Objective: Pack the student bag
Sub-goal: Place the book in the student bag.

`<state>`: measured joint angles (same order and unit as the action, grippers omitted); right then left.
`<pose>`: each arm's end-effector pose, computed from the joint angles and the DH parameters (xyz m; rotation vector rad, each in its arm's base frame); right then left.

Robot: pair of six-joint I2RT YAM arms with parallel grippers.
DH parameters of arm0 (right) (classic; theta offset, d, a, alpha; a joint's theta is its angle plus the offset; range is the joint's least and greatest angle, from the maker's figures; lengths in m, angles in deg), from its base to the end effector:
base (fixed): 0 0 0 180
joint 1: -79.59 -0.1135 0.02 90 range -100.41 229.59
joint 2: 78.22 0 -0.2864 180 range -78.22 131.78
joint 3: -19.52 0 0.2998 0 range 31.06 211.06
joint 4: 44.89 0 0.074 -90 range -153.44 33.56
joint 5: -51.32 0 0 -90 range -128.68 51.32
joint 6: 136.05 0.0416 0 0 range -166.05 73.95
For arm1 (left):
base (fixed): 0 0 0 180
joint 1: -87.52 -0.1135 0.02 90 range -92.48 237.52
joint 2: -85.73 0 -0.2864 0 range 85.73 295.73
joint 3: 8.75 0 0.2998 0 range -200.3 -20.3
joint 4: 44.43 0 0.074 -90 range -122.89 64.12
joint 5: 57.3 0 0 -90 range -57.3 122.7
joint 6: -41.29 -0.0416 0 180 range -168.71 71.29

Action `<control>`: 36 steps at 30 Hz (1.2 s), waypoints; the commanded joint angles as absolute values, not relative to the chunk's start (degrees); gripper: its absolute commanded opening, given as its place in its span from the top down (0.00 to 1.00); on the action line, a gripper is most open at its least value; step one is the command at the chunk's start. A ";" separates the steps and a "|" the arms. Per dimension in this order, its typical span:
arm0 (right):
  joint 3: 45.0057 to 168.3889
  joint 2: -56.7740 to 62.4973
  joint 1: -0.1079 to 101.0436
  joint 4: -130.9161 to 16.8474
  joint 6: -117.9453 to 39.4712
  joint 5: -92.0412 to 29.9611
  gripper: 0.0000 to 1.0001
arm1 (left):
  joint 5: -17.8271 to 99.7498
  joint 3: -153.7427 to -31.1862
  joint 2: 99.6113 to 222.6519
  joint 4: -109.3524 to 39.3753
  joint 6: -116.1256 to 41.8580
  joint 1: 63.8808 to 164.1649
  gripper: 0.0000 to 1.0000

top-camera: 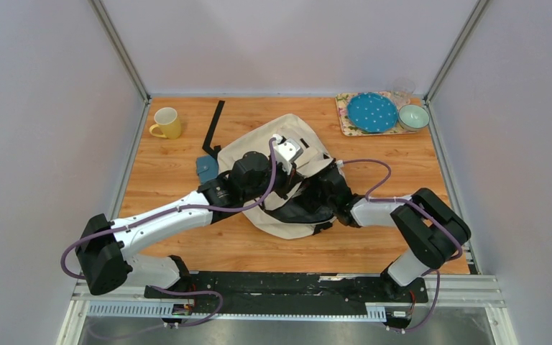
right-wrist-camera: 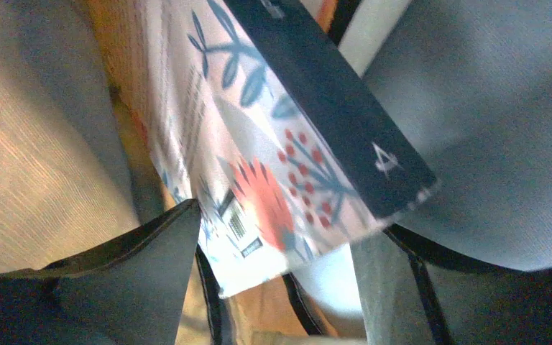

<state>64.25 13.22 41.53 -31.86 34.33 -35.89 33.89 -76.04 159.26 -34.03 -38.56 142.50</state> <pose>0.2577 0.2044 0.1175 0.8489 2.2811 1.1496 0.1988 -0.2851 0.3225 0.7537 1.7880 -0.7949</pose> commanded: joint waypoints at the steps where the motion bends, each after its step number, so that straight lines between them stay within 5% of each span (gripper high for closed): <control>1: 61.65 8.10 41.63 -34.01 28.14 -32.70 0.22 | 34.28 -76.28 156.30 -37.72 -38.69 142.72 1.00; 11: 56.82 -8.94 40.66 -45.80 22.33 -38.32 0.28 | 34.28 -76.28 156.21 -37.37 -39.05 142.72 1.00; 17: 58.13 -11.78 40.83 -50.11 20.04 -42.72 0.55 | 34.90 -76.46 156.48 -37.28 -38.43 142.72 1.00; 21: 61.29 -8.53 40.75 -51.95 19.34 -42.90 0.92 | 35.34 -76.46 156.57 -37.28 -38.08 142.72 1.00; 23: 62.79 -6.51 40.75 -52.39 18.02 -43.51 1.00 | 35.51 -76.46 156.56 -37.28 -37.99 142.72 1.00; 36: 75.70 10.37 41.10 -40.82 -2.25 -49.93 0.97 | 36.39 -76.63 156.83 -36.49 -37.81 142.81 1.00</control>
